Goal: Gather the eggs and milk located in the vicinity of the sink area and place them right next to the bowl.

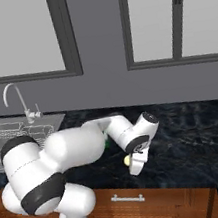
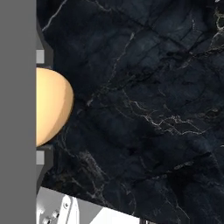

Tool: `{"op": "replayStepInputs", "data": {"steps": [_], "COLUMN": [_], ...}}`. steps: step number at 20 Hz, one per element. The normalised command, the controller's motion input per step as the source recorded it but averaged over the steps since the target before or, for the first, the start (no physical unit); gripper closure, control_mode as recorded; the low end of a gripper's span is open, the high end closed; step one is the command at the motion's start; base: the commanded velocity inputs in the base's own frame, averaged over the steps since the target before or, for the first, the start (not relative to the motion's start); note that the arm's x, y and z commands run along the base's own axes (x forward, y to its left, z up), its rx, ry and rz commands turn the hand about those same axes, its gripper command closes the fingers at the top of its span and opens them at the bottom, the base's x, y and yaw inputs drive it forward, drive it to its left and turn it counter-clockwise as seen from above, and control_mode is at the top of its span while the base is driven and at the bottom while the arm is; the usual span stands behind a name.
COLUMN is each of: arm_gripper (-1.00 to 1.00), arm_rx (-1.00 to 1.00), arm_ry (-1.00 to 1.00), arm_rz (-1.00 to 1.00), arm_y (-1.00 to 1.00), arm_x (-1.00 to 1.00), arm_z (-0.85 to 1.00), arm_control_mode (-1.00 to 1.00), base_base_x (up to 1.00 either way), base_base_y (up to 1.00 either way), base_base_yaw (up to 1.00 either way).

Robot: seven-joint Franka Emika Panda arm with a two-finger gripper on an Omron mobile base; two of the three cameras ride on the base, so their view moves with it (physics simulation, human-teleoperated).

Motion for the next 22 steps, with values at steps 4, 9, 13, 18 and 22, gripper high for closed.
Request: {"op": "replayStepInputs", "data": {"steps": [4, 9, 13, 18, 22], "arm_gripper": [1.0, 1.0, 1.0, 1.0, 1.0], "arm_rx": [0.0, 0.0, 0.02, 0.03, 0.0], "arm_ry": [0.0, -0.02, -0.05, -0.03, -0.02], "arm_rz": [-0.1, -0.23, -0.25, -0.17, -0.05], "arm_y": [0.23, 0.31, 0.26, 0.24, 0.23], "arm_x": [0.0, 0.0, 0.0, 0.0, 0.0], "arm_z": [0.44, 0.38, 0.21, -0.01, -0.07], "arm_control_mode": [-1.0, -1.0, -1.0, -1.0, -1.0], "base_base_x": [0.0, 0.0, 0.0, 0.0, 0.0], "base_base_y": [0.0, 0.0, 0.0, 0.0, 0.0], "base_base_yaw": [0.0, 0.0, 0.0, 0.0, 0.0]}}
